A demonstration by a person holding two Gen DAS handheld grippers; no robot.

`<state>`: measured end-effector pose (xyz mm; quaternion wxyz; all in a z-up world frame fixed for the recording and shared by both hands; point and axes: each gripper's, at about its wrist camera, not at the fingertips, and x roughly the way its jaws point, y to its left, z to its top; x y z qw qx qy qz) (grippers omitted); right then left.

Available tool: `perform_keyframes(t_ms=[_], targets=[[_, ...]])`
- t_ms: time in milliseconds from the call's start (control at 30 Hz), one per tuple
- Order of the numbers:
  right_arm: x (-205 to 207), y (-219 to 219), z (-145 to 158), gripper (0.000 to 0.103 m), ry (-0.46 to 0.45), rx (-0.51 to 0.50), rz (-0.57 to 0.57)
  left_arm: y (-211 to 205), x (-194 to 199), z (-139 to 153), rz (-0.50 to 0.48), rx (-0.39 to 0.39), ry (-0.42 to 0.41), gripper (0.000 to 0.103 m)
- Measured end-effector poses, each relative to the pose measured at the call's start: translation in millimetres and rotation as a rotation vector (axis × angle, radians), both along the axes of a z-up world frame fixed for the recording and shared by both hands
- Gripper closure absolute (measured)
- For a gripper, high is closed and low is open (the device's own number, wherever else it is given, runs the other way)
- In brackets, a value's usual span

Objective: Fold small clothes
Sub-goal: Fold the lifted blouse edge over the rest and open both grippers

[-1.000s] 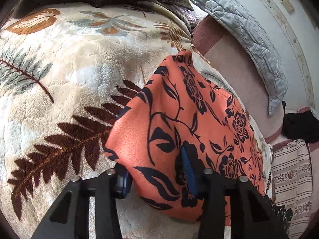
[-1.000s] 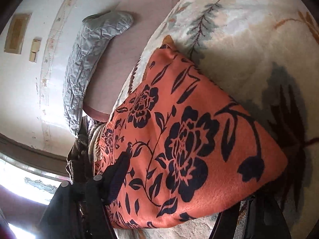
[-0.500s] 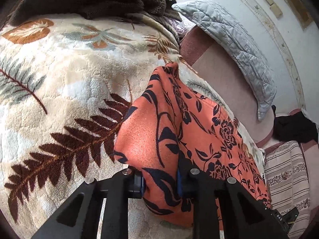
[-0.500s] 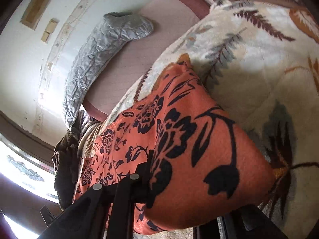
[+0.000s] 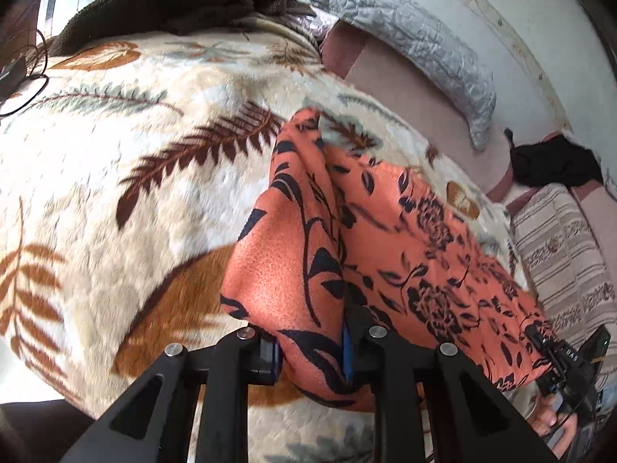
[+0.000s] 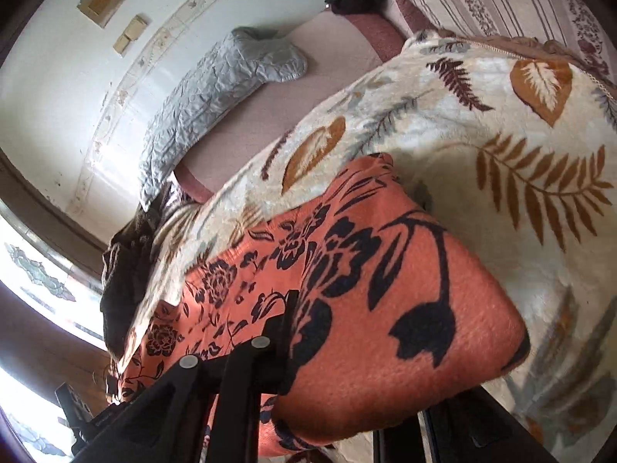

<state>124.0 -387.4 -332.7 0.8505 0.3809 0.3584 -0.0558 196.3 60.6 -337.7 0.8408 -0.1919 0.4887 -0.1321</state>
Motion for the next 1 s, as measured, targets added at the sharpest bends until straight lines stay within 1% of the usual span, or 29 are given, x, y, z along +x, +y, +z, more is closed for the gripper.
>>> perform_keyframes(t_ms=[33,100,200,233,267,333,367,400,433,500,533,567,600,667,700,767,867,900,967,1000], targets=[[-6,-2,-6,0.084,0.046,0.009,0.015,2,-4,-3,-0.01,0.003,0.018,0.077],[-18,-7,-16,0.081,0.1,0.04,0.031,13,-14,4,-0.015,0.02,0.005,0.068],[-49,-24,-16,0.075,0.101,0.057,0.007,32,-33,29,-0.027,0.071,-0.053,0.068],[-60,-30,-12,0.074,0.097,0.051,-0.004,39,-39,39,-0.027,0.094,-0.08,0.068],[-69,-36,-7,0.074,0.091,0.034,-0.02,44,-45,51,-0.021,0.133,-0.122,0.068],[-86,-49,8,0.074,0.092,-0.047,-0.08,48,-49,78,-0.019,0.21,-0.224,0.067],[-89,-52,18,0.074,0.092,-0.102,-0.11,46,-45,90,-0.024,0.23,-0.26,0.063],[-89,-55,27,0.072,0.078,-0.141,-0.127,43,-39,102,-0.035,0.233,-0.29,0.06],[-85,-58,36,0.072,0.056,-0.159,-0.133,37,-31,111,-0.044,0.227,-0.318,0.058],[-65,-59,48,0.072,0.024,-0.148,-0.107,16,-10,122,-0.07,0.243,-0.355,0.051],[-50,-59,51,0.072,0.002,-0.132,-0.083,2,3,122,-0.092,0.257,-0.36,0.05],[-34,-56,52,0.072,-0.014,-0.118,-0.053,-12,17,119,-0.1,0.269,-0.353,0.05],[-15,-52,51,0.072,-0.011,-0.109,-0.028,-25,33,113,-0.107,0.273,-0.336,0.05],[23,-42,43,0.072,0.03,-0.127,0.0,-48,63,94,-0.15,0.242,-0.27,0.049],[42,-36,36,0.072,0.051,-0.132,0.019,-57,78,82,-0.146,0.243,-0.229,0.05],[73,-29,19,0.072,0.09,-0.119,0.025,-70,101,60,-0.135,0.271,-0.189,0.05],[101,-25,1,0.072,0.095,-0.089,0.023,-78,126,30,-0.126,0.335,-0.144,0.05],[106,-25,-4,0.072,0.101,-0.086,0.021,-79,134,18,-0.131,0.356,-0.121,0.05],[117,-25,-17,0.072,0.119,-0.057,0.028,-75,149,-6,-0.104,0.403,-0.058,0.05],[122,-25,-24,0.072,0.135,-0.05,0.032,-71,155,-17,-0.095,0.412,-0.026,0.05]])
